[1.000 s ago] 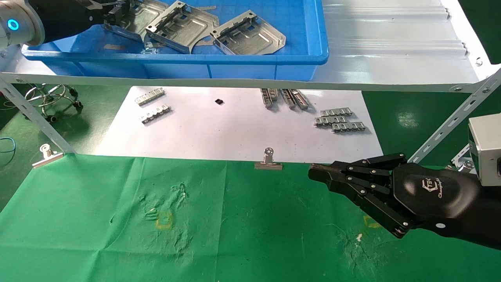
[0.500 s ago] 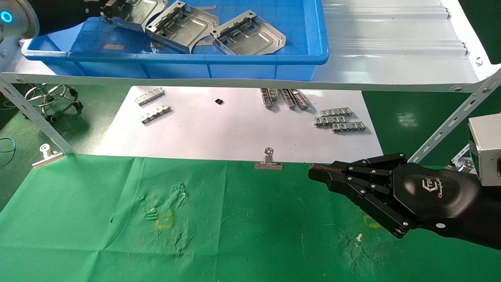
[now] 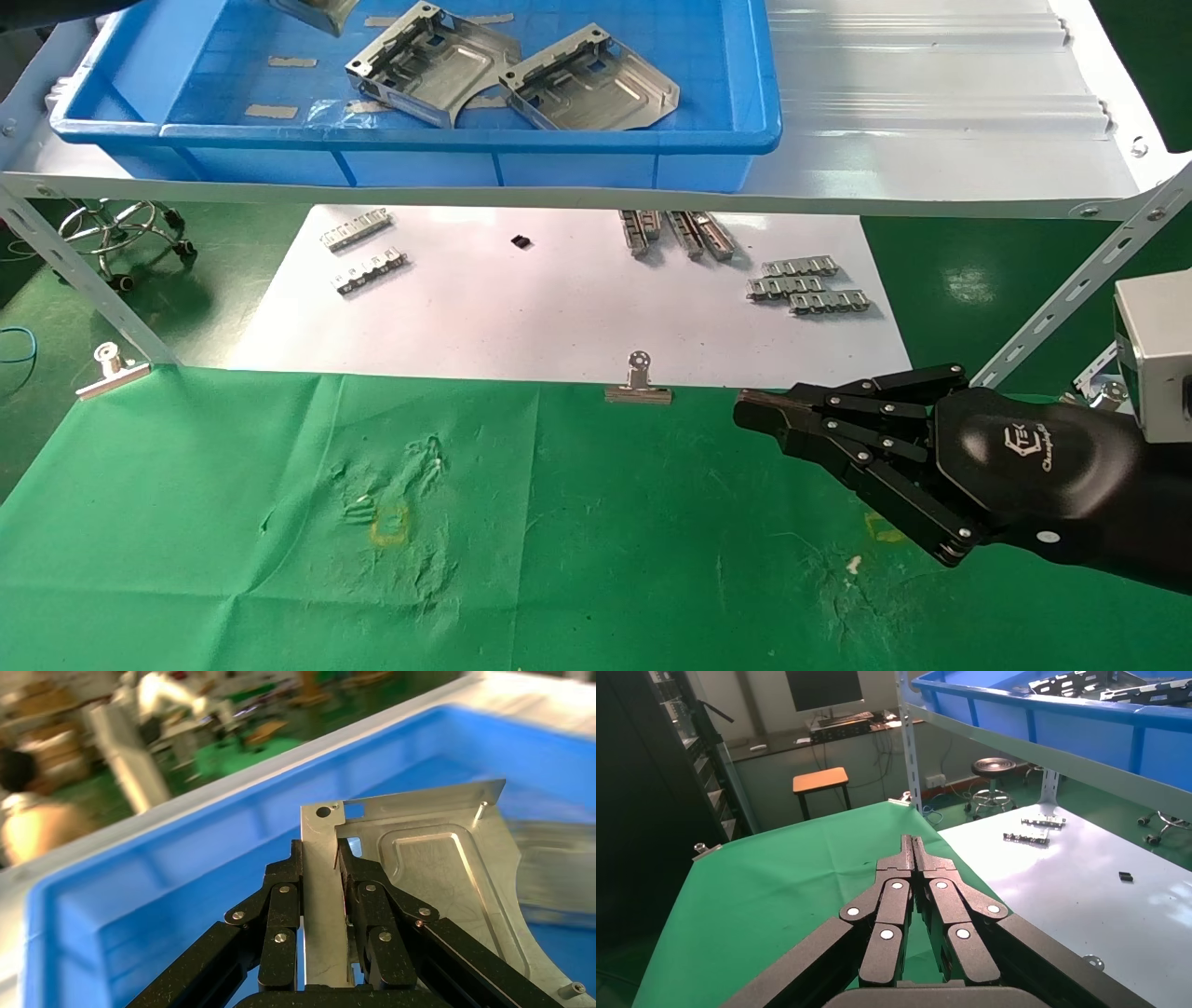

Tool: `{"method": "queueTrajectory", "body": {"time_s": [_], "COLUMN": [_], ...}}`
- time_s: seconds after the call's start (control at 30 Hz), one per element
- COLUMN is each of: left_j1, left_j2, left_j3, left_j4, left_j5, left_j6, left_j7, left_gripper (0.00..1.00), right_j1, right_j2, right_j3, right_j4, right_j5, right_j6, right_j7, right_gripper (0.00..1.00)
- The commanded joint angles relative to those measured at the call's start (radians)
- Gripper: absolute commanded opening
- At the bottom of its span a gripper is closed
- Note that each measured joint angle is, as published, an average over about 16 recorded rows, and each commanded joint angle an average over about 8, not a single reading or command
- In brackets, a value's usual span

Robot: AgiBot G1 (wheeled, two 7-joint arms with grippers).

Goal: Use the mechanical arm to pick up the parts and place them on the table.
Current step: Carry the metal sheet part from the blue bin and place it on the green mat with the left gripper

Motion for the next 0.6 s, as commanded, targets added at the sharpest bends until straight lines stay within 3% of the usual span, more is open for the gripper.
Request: {"method": "queueTrajectory", "body": {"time_s": [0.03, 0.3, 0.6], "left_j1": [0.0, 0.021, 0.152], "left_j2": [-0.028, -0.111, -0.228], "left_j3": [-0.006, -0.009, 0.06], "left_j4": [-0.013, -0.075, -0.358], "left_j5": [-0.011, -0.046, -0.17], "left_j6": [0.09, 0.425, 0.479], "left_j7": [0.014, 0.09, 0.121], "left_gripper": [0.0, 0.0, 0.0], "right_j1": [0.0, 0.0, 0.0], "right_j2": [0.0, 0.0, 0.0], "right_j3": [0.0, 0.0, 0.0], "right_j4": [0.0, 0.0, 0.0], "right_j5": [0.0, 0.0, 0.0], "right_j6": [0.0, 0.0, 0.0], "right_j7": [0.0, 0.0, 0.0], "right_gripper": [0.0, 0.0, 0.0]}}
